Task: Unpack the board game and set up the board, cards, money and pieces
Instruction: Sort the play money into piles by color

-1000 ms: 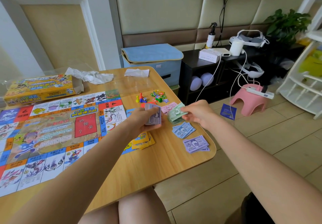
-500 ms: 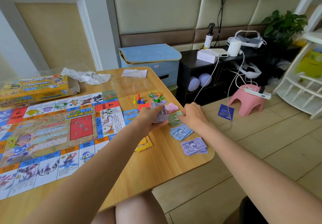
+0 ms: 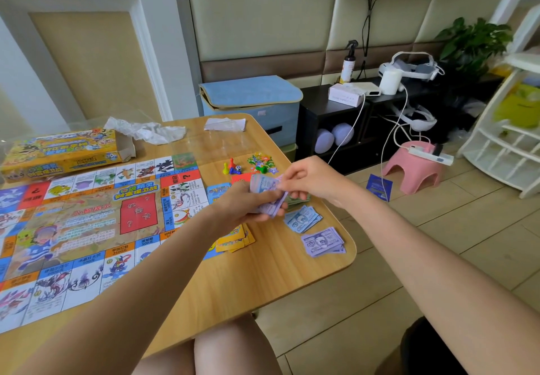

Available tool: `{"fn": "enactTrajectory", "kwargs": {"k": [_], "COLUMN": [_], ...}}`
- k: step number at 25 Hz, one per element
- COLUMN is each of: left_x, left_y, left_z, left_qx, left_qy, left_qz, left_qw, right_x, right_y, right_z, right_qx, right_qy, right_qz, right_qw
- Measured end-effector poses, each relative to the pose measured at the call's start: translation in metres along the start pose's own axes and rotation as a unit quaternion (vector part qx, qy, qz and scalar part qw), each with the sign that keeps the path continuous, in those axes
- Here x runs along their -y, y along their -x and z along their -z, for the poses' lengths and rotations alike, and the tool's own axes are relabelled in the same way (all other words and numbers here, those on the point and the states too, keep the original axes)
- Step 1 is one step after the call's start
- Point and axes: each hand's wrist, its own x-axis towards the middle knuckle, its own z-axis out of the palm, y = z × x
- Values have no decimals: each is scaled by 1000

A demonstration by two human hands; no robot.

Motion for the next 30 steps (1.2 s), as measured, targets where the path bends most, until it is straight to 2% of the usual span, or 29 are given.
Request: {"fn": "enactTrajectory", "kwargs": {"k": [3, 7, 13, 17, 19, 22, 25, 28, 30], "left_x": [-1, 3, 10, 10, 10, 10, 9, 4, 0], "left_y": [7, 14, 19, 21, 21, 21, 23, 24, 21], "left_z": [0, -4, -18, -29, -30, -28, -28, -27, -19], "left_qx": [39, 45, 7, -7, -24, -33, -2, 22, 5], "left_qy": [69, 46, -6, -34, -56, -80, -77, 14, 103], "left_qz": [23, 23, 40, 48, 47, 44, 39, 44, 41], "left_qw": [997, 998, 999, 998, 997, 995, 996, 999, 994], "right_x": [-2, -6, -30, -41, -42, -29, -12, -9, -13], "right_y": [11, 33, 66, 76, 75, 70, 66, 58, 48], "right_z": [8, 19, 21, 6, 5, 9, 9, 3, 2], "right_qx": [28, 79, -30, -25, -40, -84, -57, -41, -108], "right_qy": [-3, 13, 23, 189, 222, 147, 37, 27, 3], "right_qz": [-23, -58, -109, -123, -110, -79, -44, -42, -52], "right_qw": [999, 995, 993, 974, 968, 982, 997, 998, 993]}}
